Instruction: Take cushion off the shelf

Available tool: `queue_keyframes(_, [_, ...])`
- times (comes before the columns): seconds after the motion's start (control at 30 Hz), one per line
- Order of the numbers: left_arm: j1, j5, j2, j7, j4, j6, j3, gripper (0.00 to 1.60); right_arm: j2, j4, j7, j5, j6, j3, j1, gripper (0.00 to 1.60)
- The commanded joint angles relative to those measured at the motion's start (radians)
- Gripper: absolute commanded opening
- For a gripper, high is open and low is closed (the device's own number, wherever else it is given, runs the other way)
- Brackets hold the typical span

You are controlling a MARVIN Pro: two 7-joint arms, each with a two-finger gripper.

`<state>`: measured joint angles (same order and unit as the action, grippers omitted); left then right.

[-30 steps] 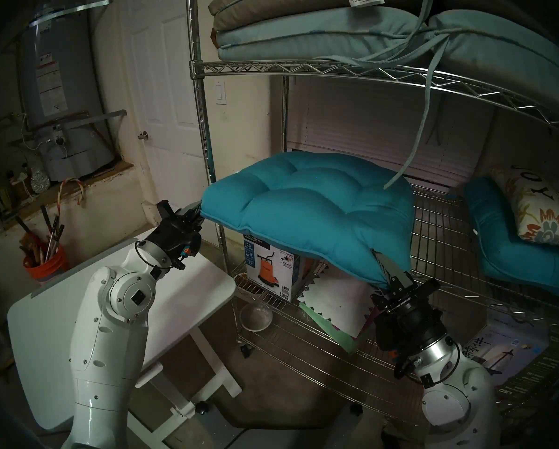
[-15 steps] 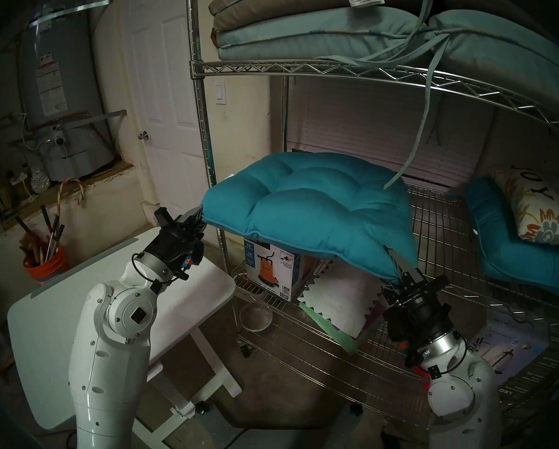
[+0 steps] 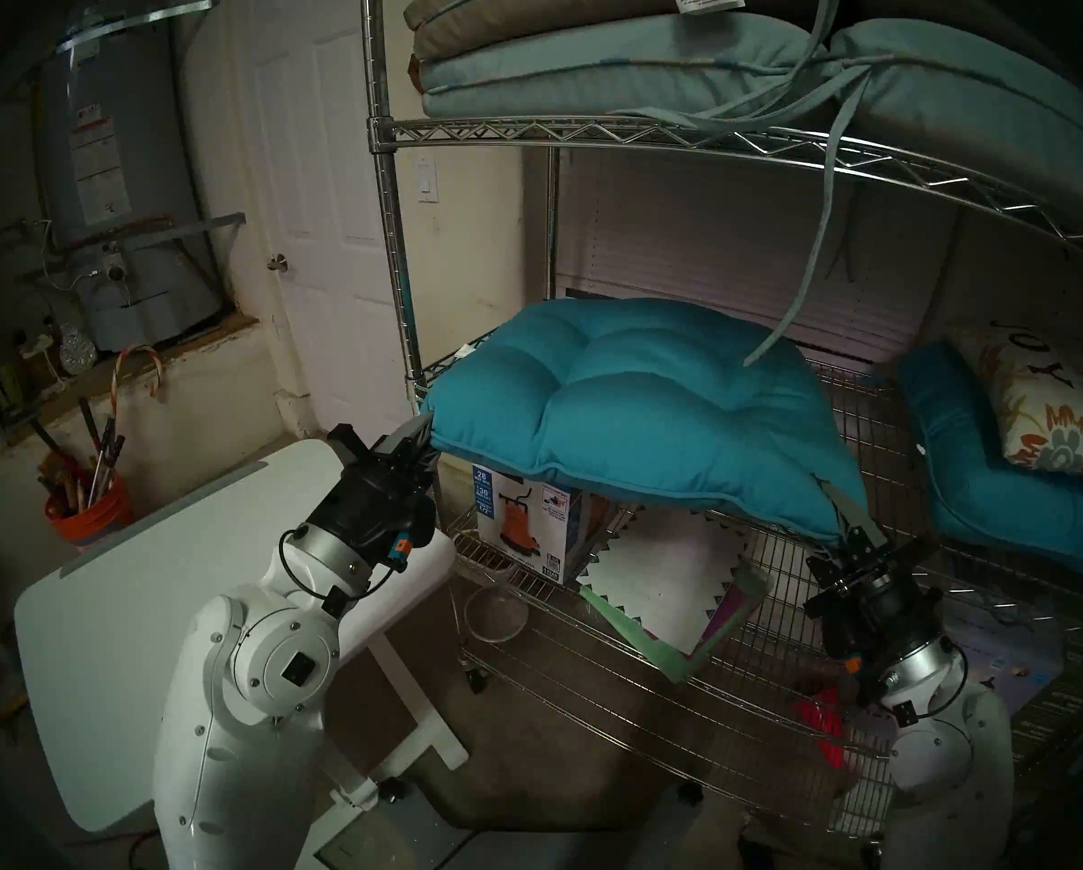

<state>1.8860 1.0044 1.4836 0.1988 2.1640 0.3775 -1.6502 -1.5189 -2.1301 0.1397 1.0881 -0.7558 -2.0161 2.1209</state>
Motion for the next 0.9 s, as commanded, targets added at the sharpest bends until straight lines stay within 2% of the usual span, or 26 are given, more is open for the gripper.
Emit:
queue_keyframes(0.0, [0.104, 0.001, 0.028, -0.066, 0.108, 0.017, -0.004, 0.0, 0.009, -0.02, 0.019, -0.051, -0.05, 0.004, 0.019, 0.0])
queue_keyframes(0.53, [0.312, 0.001, 0.073, -0.159, 0.261, 0.031, -0.054, 0.0, 0.01, -0.063, 0.026, -0.094, -0.112, 0.038, 0.049, 0.0])
queue_keyframes(0.87, [0.422, -0.003, 0.1, -0.24, 0.279, 0.061, -0.057, 0.0, -0.003, -0.101, 0.029, -0.109, -0.149, 0.067, 0.107, 0.0])
